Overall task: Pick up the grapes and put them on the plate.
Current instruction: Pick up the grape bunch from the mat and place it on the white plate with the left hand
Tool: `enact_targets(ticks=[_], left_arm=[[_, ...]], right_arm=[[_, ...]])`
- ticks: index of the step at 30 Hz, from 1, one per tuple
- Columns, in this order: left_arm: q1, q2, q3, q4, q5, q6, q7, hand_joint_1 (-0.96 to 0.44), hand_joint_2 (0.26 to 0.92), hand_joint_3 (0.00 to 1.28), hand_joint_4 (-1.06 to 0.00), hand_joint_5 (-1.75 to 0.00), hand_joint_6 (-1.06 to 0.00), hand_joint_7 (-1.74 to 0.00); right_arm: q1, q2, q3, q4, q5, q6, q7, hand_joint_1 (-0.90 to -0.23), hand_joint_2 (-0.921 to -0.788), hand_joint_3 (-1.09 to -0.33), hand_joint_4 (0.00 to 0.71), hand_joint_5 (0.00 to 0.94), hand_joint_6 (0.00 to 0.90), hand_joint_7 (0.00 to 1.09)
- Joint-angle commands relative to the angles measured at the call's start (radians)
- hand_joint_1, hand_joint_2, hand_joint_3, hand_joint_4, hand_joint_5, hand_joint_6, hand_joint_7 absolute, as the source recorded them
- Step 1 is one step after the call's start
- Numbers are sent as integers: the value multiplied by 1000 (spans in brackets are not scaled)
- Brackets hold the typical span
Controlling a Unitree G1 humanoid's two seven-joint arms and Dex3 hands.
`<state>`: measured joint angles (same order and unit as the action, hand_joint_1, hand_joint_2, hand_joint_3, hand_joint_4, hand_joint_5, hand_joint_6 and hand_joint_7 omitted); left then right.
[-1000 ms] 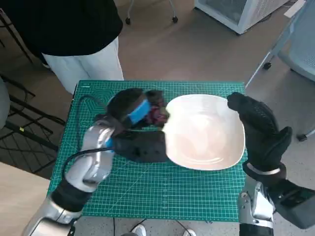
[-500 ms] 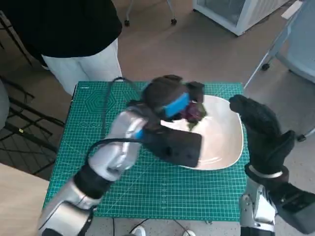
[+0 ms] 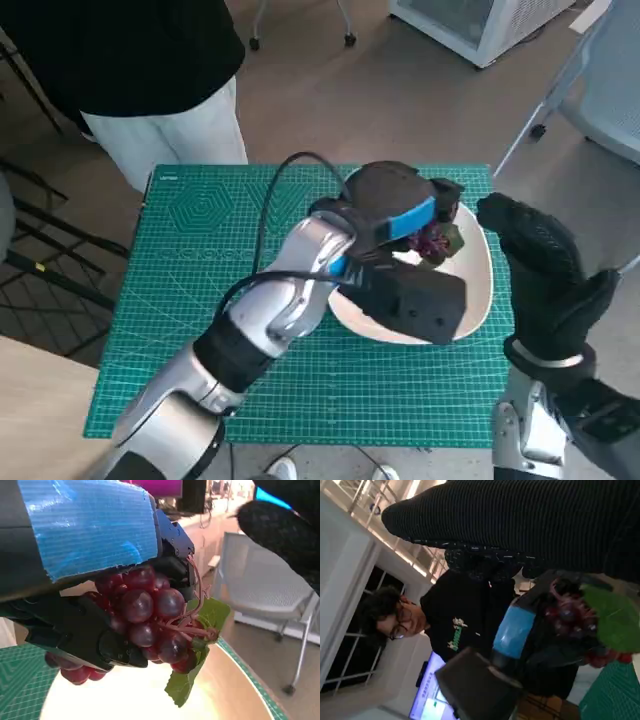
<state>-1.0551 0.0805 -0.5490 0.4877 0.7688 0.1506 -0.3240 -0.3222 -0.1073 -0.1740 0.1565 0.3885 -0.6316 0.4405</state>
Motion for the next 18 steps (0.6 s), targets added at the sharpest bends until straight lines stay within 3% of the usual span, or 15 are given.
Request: enact_targets(ticks=[1,8,18], left_arm=[[-49,-26,-6,45,-8,4,-13,1,921,197,-568,-1382,-471,-1236],[-55,-46,0,67,-18,23,-36,0,921,308,-389,-1479,-377,-1439],[-54,-54,1,91,-34,38,-44,1,921,384,-298,-1564,-297,-1533]], right_arm=[[34,11,-3,-8,-10,10,-22,-422,-921,-565,317,0,84,442],[36,16,-1,-2,-27,-4,-40,-421,-921,-569,314,0,77,464],[29,23,1,11,-44,-14,-55,-414,-921,-574,314,0,66,486]])
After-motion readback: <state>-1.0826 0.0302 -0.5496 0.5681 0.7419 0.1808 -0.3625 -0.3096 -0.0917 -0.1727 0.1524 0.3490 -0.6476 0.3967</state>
